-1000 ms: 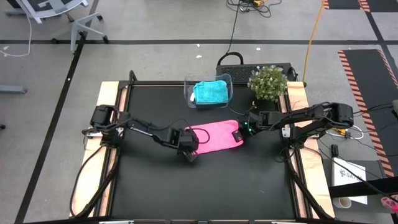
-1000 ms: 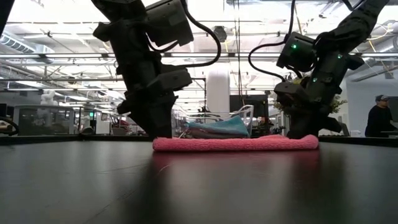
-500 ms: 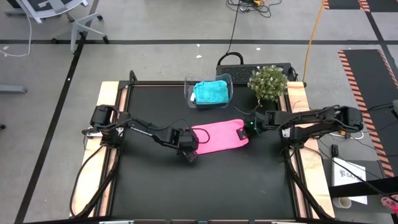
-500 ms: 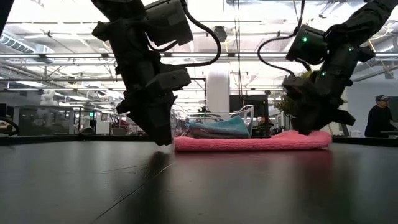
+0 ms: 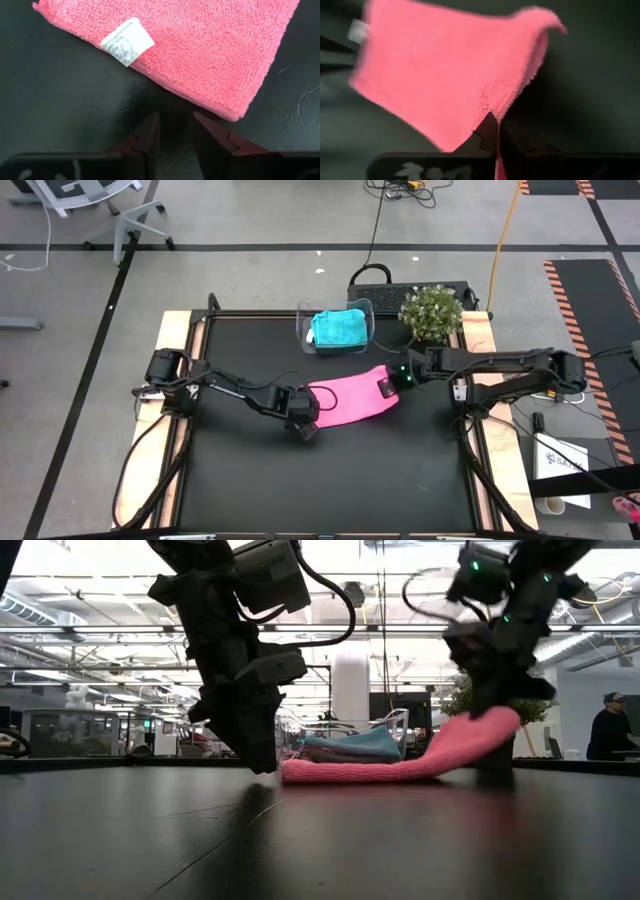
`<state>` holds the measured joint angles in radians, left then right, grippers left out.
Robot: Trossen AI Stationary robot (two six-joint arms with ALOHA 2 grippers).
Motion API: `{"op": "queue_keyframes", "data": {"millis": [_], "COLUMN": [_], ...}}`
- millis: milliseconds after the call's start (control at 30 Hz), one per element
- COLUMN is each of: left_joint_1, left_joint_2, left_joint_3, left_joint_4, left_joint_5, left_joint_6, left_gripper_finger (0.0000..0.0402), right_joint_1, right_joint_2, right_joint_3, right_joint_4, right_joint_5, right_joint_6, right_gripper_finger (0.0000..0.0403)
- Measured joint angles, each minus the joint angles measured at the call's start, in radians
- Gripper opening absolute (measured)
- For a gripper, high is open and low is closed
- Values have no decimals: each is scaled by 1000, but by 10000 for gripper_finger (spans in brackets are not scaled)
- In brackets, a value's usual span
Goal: Fold microfiber towels
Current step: Fold the pink microfiber cloth
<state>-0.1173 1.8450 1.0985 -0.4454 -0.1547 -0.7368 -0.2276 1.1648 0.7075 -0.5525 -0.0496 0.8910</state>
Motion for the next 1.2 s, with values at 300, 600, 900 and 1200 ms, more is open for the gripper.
{"op": "queue_keyframes", "data": {"millis": [300, 600, 900, 1200], "left_joint_1": [19, 26, 17, -3], "left_joint_2": [0, -37, -52, -51], "left_joint_3": [0, 0, -10, -27], "left_joint_4": [1, -150, -216, -321], "left_joint_5": [36, 76, 57, 97], "left_joint_6": [-4, -6, -3, -32], "left_gripper_finger": [113, 113, 113, 113], "right_joint_1": [39, 97, 125, 119], "right_joint_2": [96, 374, 619, 680], "right_joint_3": [102, 214, 470, 474], "right_joint_4": [30, 305, 328, 392], "right_joint_5": [20, -107, -182, -219], "right_joint_6": [14, 14, -114, -118], "right_gripper_finger": [0, 0, 0, 0]}}
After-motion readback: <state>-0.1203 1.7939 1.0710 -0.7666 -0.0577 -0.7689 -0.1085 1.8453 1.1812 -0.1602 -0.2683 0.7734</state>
